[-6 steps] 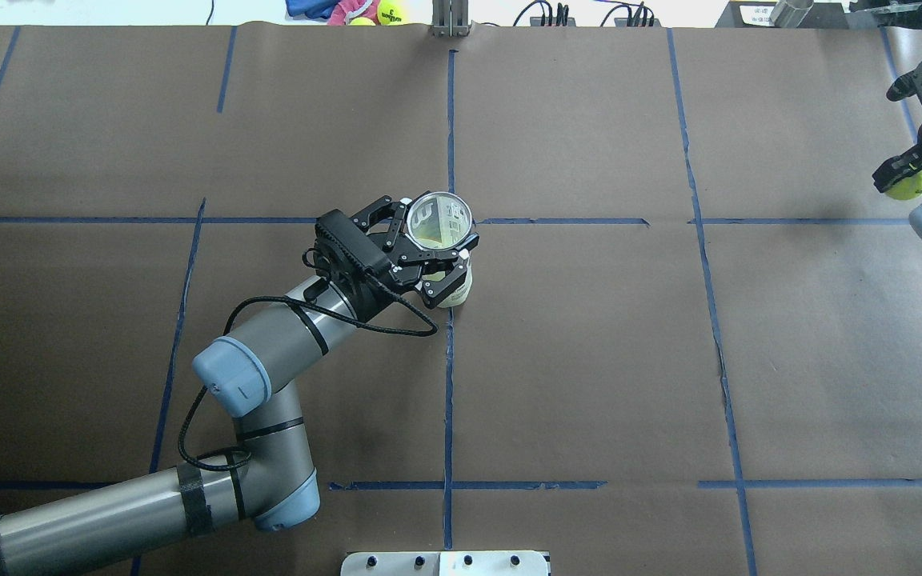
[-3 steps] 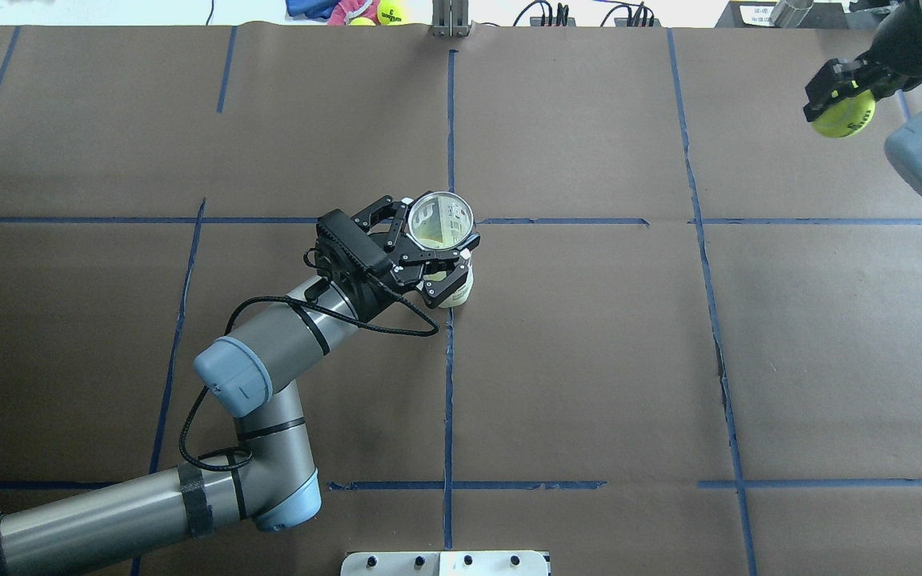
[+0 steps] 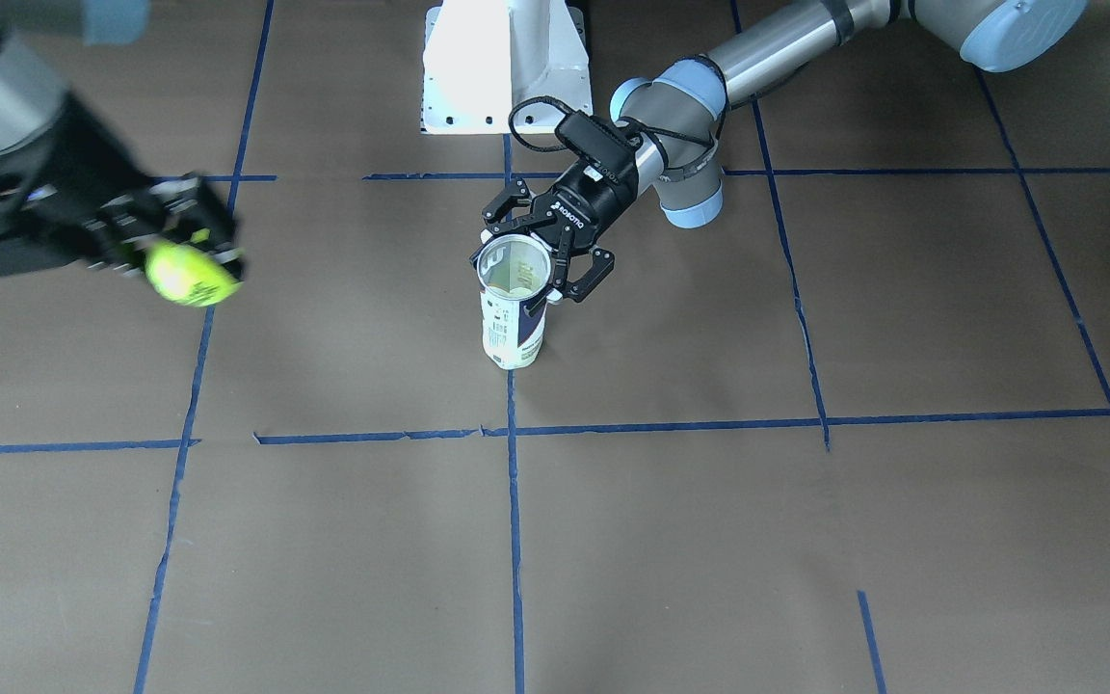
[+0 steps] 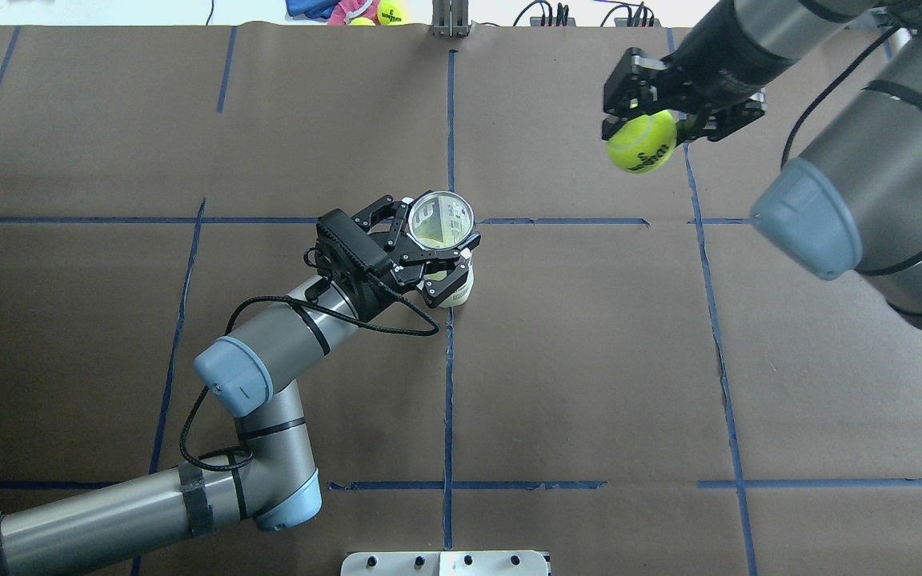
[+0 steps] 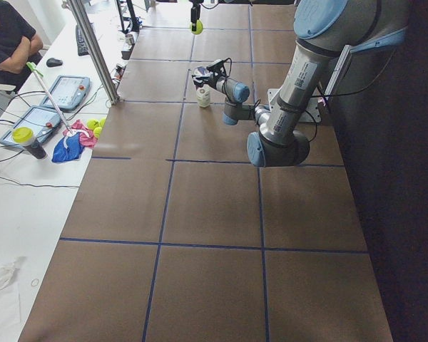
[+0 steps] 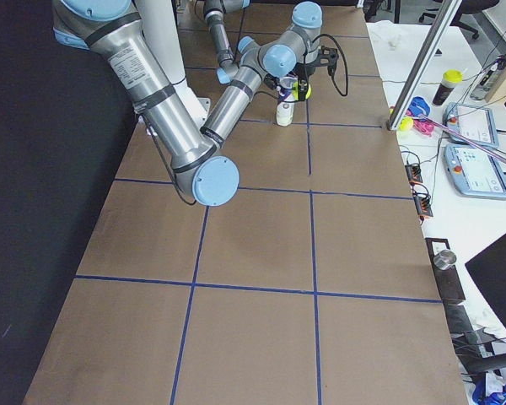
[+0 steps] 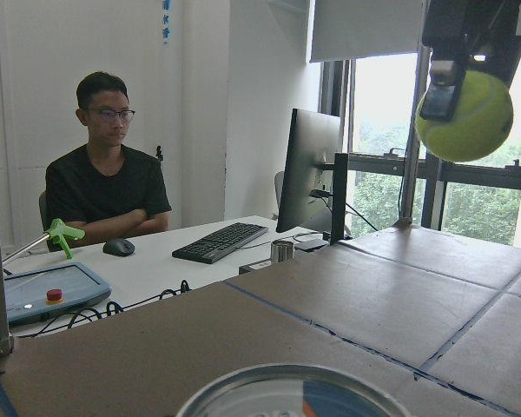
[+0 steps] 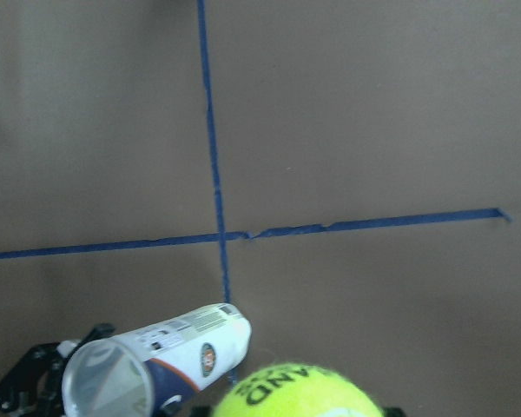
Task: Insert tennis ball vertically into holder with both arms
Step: 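Carry the second ball with the right gripper above the can, then drop the second ball into the can by opening the right gripper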
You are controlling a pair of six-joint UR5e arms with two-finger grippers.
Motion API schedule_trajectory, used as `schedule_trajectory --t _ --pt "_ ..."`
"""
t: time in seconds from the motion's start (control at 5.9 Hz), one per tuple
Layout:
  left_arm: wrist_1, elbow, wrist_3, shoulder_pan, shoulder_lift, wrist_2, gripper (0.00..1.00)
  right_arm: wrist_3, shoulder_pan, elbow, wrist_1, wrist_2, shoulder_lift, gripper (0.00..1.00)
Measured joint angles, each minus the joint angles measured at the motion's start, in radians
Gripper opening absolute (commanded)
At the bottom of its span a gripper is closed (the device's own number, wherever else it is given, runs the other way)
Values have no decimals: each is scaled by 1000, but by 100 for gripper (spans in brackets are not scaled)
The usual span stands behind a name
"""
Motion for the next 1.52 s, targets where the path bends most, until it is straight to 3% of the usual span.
schedule_trajectory --t 0.34,0.68,0.85,1.02,1.19,1.52 --pt "0 1 0 0 0 0 84 220 -169 -69 133 -196 100 8" --pt "0 1 -1 0 -1 -1 84 285 -217 -153 176 -267 174 15" --pt "0 1 -2 0 -1 -1 84 289 -222 -170 180 -272 180 36" --pt "0 1 -2 1 -1 -1 84 287 -225 -178 180 -274 181 78" --pt "0 1 -2 1 -1 -1 84 288 -228 -181 181 -274 180 99" --pt "0 1 -2 0 -1 -1 84 291 -230 -182 181 -274 177 99"
